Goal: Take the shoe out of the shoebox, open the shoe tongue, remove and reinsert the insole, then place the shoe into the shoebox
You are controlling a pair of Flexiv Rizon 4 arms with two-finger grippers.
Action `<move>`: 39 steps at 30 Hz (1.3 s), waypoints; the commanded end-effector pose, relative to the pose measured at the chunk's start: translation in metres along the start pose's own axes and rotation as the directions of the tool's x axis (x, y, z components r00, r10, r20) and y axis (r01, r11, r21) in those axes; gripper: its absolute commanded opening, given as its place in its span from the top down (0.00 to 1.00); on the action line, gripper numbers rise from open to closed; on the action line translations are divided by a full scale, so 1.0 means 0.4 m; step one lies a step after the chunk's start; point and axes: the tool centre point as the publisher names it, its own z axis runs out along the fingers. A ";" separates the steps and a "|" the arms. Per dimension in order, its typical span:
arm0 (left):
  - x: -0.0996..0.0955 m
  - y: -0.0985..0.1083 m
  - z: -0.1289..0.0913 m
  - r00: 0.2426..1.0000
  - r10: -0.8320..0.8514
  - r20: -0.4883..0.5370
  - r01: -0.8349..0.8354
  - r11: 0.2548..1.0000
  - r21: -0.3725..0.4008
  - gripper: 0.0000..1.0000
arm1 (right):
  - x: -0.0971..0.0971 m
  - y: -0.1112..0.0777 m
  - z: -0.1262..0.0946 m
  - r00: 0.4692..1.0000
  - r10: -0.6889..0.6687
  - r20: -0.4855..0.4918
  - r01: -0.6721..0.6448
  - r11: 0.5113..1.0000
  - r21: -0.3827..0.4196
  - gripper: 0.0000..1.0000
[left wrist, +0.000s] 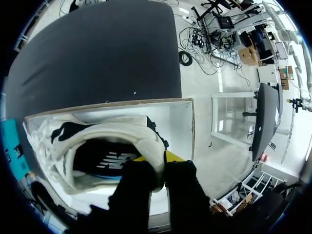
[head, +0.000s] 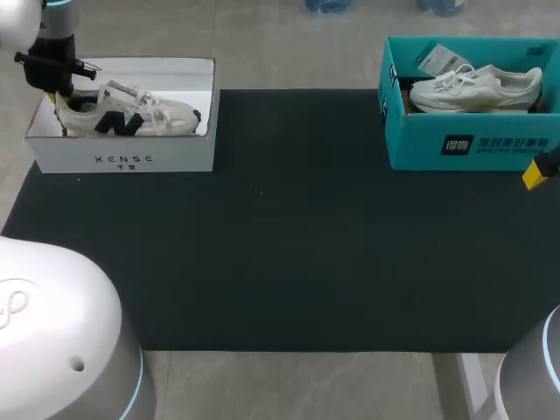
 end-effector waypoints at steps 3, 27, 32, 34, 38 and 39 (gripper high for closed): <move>-0.004 0.006 0.065 1.000 0.001 0.008 -0.001 1.000 0.019 1.00 | -0.001 0.004 0.001 1.000 0.000 0.000 0.000 1.000 0.003 0.00; -0.002 0.001 0.071 0.999 0.037 0.029 -0.036 0.999 -0.008 0.00 | -0.001 0.004 0.001 1.000 0.000 0.000 0.000 1.000 0.003 0.00; -0.002 -0.027 -0.024 0.993 0.062 0.097 -0.056 0.996 -0.070 0.00 | -0.001 0.004 0.001 1.000 0.000 0.000 0.000 1.000 0.003 0.00; -0.007 -0.048 -0.071 0.991 0.075 0.114 -0.066 0.994 -0.087 0.00 | -0.001 0.004 0.001 1.000 0.000 0.000 0.000 1.000 0.003 0.00; -0.021 -0.104 -0.150 0.981 0.083 0.177 -0.069 0.994 -0.084 0.00 | -0.001 0.004 0.001 1.000 0.000 0.000 0.000 1.000 0.003 0.00; -0.027 -0.120 -0.166 0.977 0.090 0.191 -0.074 0.993 -0.092 0.00 | -0.001 0.004 0.001 1.000 0.000 0.000 0.000 1.000 0.003 0.00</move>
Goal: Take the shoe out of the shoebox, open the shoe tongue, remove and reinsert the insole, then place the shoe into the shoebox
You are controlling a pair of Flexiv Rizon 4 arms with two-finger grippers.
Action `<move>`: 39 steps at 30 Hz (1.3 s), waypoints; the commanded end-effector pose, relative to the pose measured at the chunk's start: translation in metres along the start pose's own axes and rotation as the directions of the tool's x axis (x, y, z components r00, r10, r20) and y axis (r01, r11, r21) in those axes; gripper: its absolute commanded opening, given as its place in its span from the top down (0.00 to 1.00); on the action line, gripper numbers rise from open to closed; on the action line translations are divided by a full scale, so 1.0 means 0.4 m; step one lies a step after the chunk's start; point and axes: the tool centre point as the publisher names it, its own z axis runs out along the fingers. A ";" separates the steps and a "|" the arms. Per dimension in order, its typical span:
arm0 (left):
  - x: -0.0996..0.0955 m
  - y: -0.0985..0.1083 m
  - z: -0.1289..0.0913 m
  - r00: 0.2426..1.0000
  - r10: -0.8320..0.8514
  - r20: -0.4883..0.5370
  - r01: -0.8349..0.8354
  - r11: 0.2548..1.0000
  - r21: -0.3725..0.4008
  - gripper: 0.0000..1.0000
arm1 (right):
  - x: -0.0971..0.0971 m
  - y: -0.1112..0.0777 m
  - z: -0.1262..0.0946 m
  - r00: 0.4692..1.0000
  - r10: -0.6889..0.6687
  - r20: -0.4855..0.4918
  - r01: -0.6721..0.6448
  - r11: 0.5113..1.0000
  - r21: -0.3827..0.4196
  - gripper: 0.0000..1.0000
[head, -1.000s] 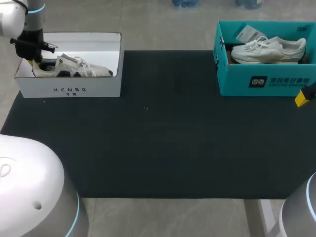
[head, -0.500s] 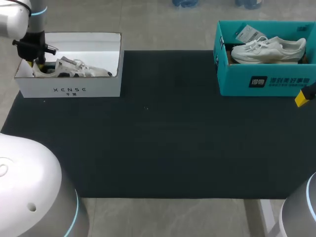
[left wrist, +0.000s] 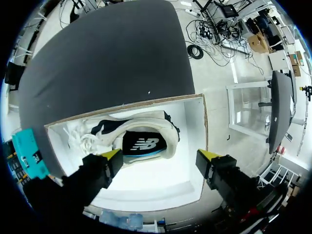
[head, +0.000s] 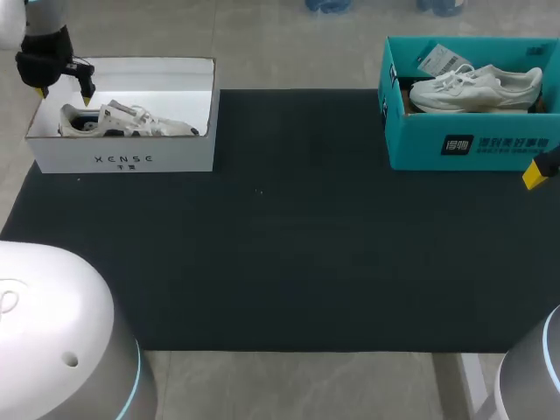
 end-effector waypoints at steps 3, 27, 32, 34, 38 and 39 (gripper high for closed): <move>-0.051 -0.153 -0.143 0.999 0.020 0.045 -0.018 0.999 -0.047 0.00 | -0.001 0.004 0.001 1.000 0.000 0.000 0.000 1.000 0.003 0.00; -0.117 -0.200 -0.177 0.998 0.053 0.036 -0.051 0.997 -0.053 0.00 | -0.040 0.052 -0.003 0.997 0.043 0.060 -0.048 0.996 0.080 0.00; -0.117 -0.200 -0.177 0.998 0.053 0.036 -0.051 0.997 -0.053 0.00 | -0.145 0.208 -0.005 0.971 0.097 0.217 -0.130 0.981 0.144 0.00; -0.117 -0.200 -0.177 0.998 0.053 0.036 -0.051 0.997 -0.053 0.00 | -0.188 0.270 -0.008 0.957 0.126 0.263 -0.168 0.975 0.146 0.00; -0.117 -0.200 -0.177 0.998 0.053 0.036 -0.051 0.997 -0.053 0.00 | -0.282 0.384 0.007 0.902 0.218 0.373 -0.295 0.941 0.164 0.00; -0.117 -0.200 -0.177 0.998 0.053 0.036 -0.051 0.997 -0.053 0.00 | -0.314 0.416 0.014 0.881 0.233 0.412 -0.323 0.932 0.164 0.00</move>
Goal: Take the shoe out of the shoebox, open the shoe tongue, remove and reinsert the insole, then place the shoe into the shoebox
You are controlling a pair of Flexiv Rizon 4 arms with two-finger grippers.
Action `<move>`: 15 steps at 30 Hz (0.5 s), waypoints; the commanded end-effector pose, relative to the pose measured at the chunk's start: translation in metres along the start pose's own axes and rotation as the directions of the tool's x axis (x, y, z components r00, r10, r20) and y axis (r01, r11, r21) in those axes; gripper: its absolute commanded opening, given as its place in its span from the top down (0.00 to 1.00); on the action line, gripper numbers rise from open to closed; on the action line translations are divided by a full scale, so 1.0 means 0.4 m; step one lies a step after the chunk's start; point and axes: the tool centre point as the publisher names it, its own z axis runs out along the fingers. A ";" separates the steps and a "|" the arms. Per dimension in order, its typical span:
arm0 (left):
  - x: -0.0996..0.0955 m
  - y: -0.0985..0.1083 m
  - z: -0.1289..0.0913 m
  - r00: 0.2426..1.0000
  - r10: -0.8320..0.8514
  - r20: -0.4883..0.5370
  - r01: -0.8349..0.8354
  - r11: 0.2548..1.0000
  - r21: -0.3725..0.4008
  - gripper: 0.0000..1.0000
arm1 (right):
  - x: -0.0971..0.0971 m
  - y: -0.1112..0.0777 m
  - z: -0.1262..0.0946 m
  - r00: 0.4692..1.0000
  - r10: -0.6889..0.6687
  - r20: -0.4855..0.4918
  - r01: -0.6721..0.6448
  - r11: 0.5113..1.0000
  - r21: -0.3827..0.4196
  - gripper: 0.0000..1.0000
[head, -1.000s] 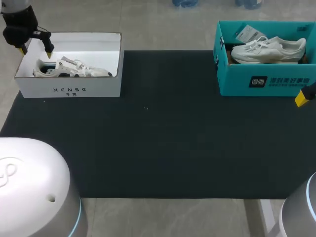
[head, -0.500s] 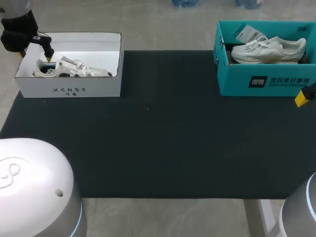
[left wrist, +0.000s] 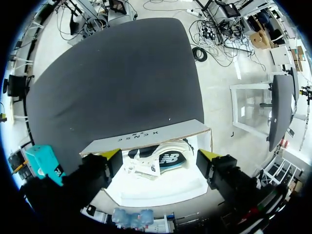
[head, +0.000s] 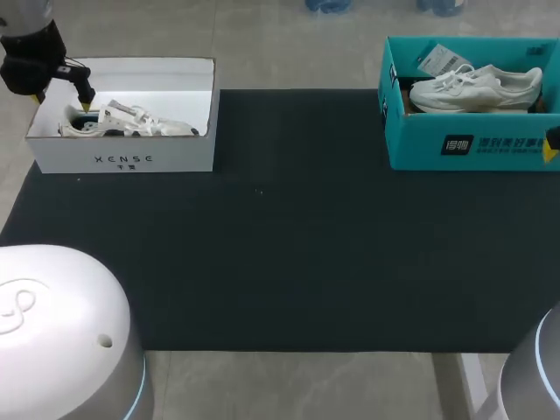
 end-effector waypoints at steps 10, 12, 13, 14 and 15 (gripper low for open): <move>0.000 -0.002 -0.001 1.000 0.000 -0.002 0.000 1.000 -0.003 0.00 | -0.160 0.417 0.101 0.947 0.235 0.218 -0.280 0.938 0.204 0.00; 0.000 -0.002 -0.001 1.000 0.000 -0.002 0.000 1.000 -0.003 0.00 | -0.153 0.407 0.087 0.947 0.232 0.221 -0.278 0.939 0.203 0.00; 0.000 -0.002 -0.001 1.000 0.000 -0.002 0.000 1.000 -0.003 0.00 | -0.153 0.407 0.087 0.947 0.232 0.221 -0.278 0.939 0.203 0.00; 0.000 -0.002 -0.001 1.000 0.000 -0.002 0.000 1.000 -0.003 0.00 | -0.153 0.407 0.087 0.947 0.232 0.221 -0.278 0.939 0.203 0.00; 0.000 -0.002 -0.001 1.000 0.000 -0.002 0.000 1.000 -0.003 0.00 | -0.153 0.407 0.087 0.947 0.232 0.221 -0.278 0.939 0.203 0.00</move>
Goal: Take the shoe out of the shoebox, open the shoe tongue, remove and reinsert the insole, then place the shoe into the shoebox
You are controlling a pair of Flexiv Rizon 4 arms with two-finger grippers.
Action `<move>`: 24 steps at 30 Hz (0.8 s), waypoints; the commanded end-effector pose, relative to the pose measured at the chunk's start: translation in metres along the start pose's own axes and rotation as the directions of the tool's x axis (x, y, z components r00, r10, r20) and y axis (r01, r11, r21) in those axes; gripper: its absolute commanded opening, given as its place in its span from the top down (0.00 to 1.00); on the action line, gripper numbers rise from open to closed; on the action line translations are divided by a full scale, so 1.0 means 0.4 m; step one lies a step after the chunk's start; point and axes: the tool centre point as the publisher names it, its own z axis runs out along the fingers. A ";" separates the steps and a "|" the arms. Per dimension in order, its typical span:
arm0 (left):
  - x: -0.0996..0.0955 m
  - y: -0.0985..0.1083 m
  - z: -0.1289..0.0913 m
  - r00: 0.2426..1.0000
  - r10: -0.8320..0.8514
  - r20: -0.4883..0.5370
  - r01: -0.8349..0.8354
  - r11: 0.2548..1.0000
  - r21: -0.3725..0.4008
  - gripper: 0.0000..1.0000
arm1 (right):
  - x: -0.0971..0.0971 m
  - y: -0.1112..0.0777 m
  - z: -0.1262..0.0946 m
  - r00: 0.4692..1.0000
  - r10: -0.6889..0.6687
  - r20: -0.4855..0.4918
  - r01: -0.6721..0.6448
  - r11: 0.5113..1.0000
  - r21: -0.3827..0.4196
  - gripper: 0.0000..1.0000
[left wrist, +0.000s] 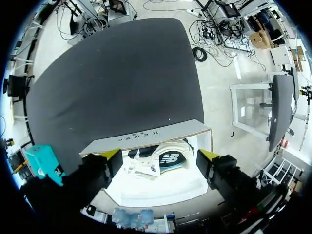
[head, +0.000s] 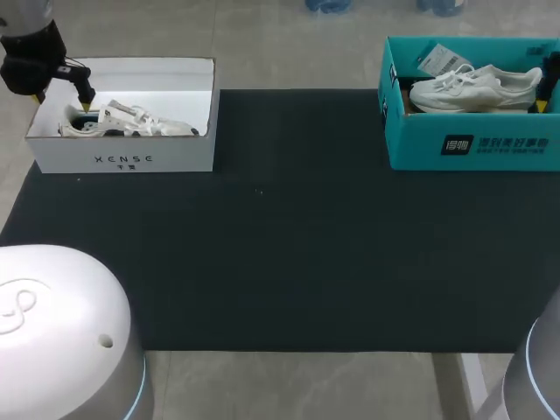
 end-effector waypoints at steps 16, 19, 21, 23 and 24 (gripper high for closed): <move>0.000 -0.002 0.000 1.000 0.000 -0.001 0.000 1.000 -0.003 0.00 | 0.008 0.075 -0.010 1.000 -0.001 0.013 -0.001 0.980 0.199 0.00; 0.000 -0.002 0.000 1.000 0.000 -0.001 0.000 1.000 -0.003 0.00 | 0.013 0.116 0.002 0.999 0.012 0.038 -0.020 0.978 0.206 0.00; 0.000 -0.002 0.000 1.000 0.000 -0.001 0.000 1.000 -0.003 0.00 | 0.014 0.156 0.011 0.997 0.053 0.059 -0.065 0.975 0.212 0.00; 0.000 -0.002 0.000 1.000 0.000 -0.001 0.000 1.000 -0.003 0.00 | 0.008 0.215 0.022 0.993 0.112 0.044 -0.119 0.971 0.206 0.00; 0.000 -0.002 0.000 1.000 0.000 -0.001 0.000 1.000 -0.003 0.00 | 0.008 0.233 0.023 0.991 0.128 0.046 -0.134 0.973 0.188 0.00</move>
